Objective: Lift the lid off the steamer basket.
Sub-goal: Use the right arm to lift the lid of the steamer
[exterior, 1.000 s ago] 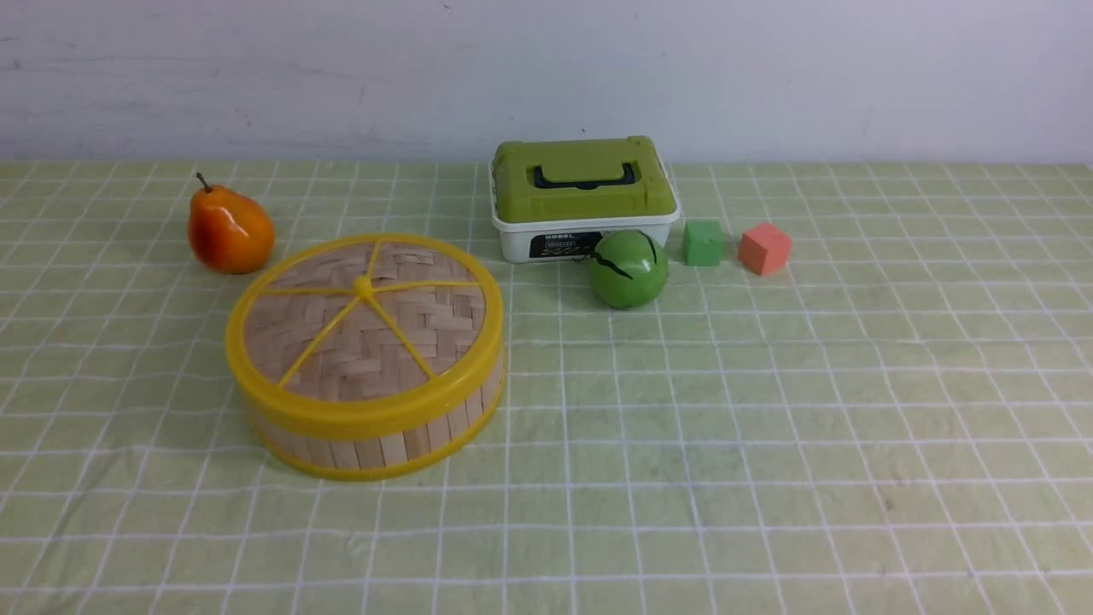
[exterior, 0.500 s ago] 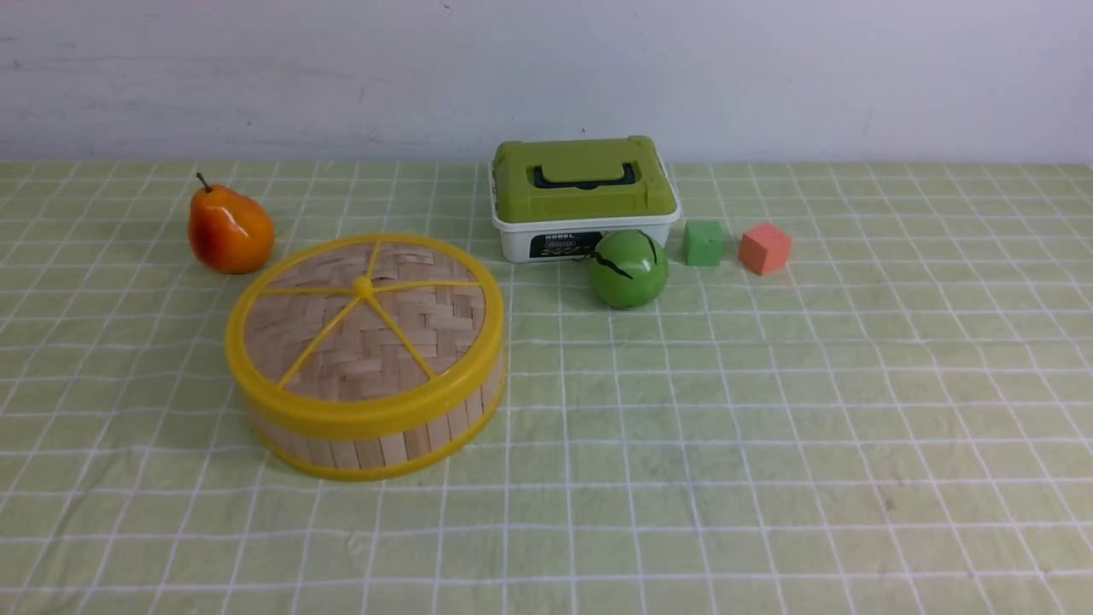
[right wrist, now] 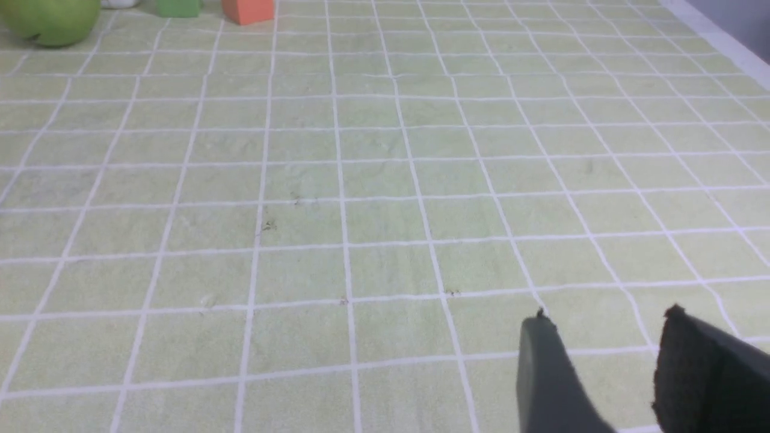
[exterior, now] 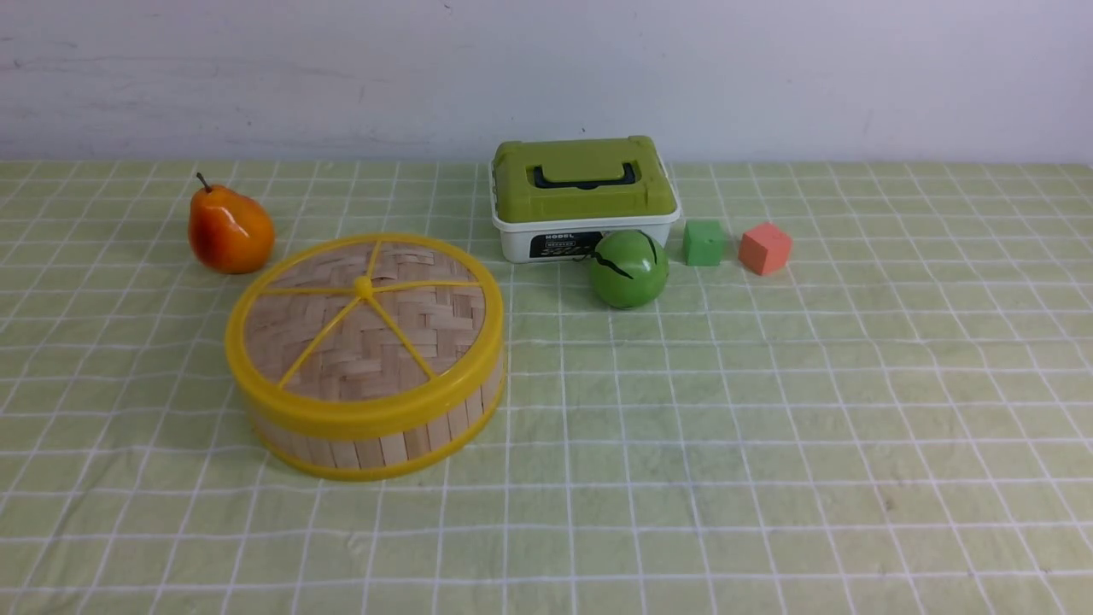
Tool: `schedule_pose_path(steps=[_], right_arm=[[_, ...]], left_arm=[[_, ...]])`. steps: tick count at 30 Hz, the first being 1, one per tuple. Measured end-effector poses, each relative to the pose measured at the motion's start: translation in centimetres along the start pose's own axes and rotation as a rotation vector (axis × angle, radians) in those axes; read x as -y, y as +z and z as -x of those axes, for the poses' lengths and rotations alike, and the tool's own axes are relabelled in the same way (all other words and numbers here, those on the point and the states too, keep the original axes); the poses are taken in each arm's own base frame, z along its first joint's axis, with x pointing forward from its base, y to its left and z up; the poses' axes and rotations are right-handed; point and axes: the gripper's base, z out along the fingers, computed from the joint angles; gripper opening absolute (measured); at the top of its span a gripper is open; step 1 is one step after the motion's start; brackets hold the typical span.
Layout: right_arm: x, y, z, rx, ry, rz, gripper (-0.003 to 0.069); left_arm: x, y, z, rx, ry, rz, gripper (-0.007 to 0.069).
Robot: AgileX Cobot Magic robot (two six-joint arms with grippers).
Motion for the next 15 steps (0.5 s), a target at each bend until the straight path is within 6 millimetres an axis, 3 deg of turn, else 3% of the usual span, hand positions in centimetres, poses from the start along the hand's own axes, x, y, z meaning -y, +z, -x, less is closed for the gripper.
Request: schedule_pose_path(steps=[15], right_arm=[[0.07, 0.0, 0.0, 0.0, -0.02, -0.008, 0.0242]], left_arm=[[0.0, 0.0, 0.0, 0.0, 0.0, 0.0, 0.0239]])
